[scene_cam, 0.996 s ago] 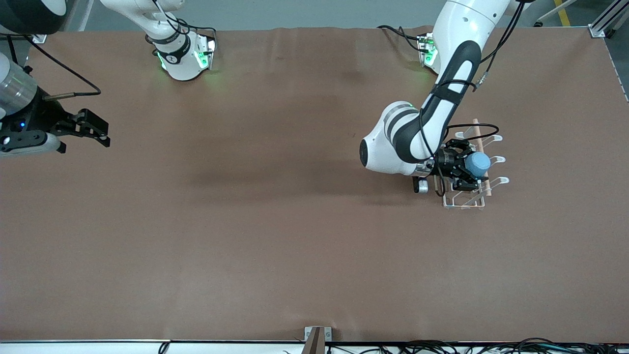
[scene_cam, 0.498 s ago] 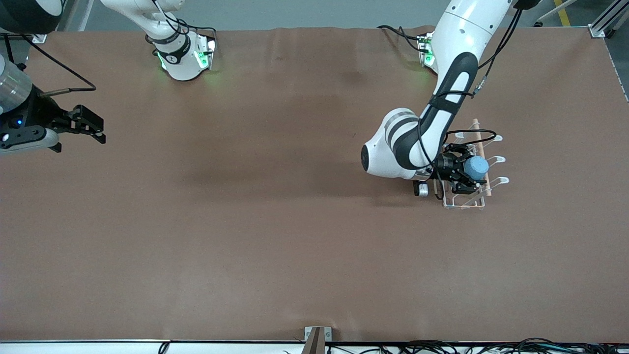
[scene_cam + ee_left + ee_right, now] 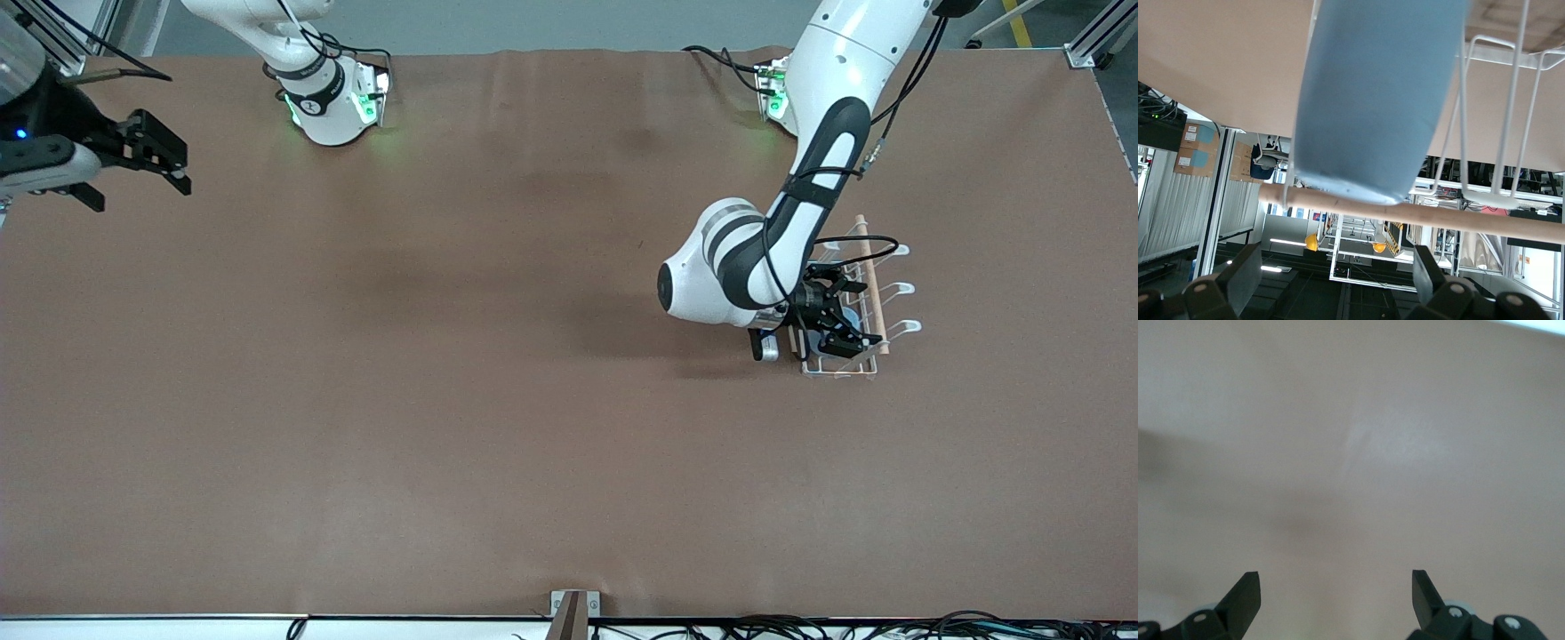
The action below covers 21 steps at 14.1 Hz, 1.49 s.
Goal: Hang cup on cup holder
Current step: 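Open the left gripper and raise it away from the cup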
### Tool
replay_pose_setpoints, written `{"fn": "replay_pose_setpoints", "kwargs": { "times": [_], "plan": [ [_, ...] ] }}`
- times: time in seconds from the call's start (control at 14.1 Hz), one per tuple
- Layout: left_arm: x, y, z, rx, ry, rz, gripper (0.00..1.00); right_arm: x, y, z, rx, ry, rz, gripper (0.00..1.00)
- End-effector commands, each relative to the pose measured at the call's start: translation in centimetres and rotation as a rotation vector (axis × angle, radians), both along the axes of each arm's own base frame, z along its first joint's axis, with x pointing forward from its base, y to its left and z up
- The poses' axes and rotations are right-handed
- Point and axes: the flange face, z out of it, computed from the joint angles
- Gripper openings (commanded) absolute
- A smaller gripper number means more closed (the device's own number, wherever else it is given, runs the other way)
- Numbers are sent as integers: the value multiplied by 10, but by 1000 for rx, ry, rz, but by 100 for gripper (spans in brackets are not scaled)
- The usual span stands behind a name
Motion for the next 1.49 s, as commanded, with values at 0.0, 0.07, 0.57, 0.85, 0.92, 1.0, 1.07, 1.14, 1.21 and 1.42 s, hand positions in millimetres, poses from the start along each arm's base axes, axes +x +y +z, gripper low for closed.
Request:
{"fn": "replay_pose_setpoints", "kwargs": {
  "times": [0.0, 0.07, 0.57, 0.85, 0.92, 1.0, 1.07, 1.14, 1.21, 1.42],
  "plan": [
    [5, -2, 47, -54, -74, 5, 100, 23, -1, 0, 27, -50, -25, 100],
    [10, -6, 64, -104, -104, 25, 100, 24, 1, -1, 24, -49, -21, 100],
    [56, 56, 226, -691, -420, 492, 100, 27, -1, -4, 26, -51, -29, 100],
    [64, 119, 312, -914, -586, 745, 100, 43, -9, -22, 29, -38, -40, 100],
    [58, 120, 329, -915, -671, 796, 100, 43, -13, -22, 29, -42, -41, 100],
    [51, 122, 348, -920, -761, 853, 100, 44, -14, -24, 29, -37, -41, 100],
    [42, 122, 366, -933, -844, 923, 100, 42, -14, -23, 28, -32, -44, 100],
    [35, 118, 377, -954, -894, 990, 100, 42, -12, -22, 29, -35, -46, 100],
    [30, 116, 386, -983, -916, 1044, 100, 42, -11, -23, 28, -30, -44, 100],
    [31, 141, 412, -1047, -947, 1103, 100, 40, -13, -26, 27, -15, -49, 100]
  ]
}}
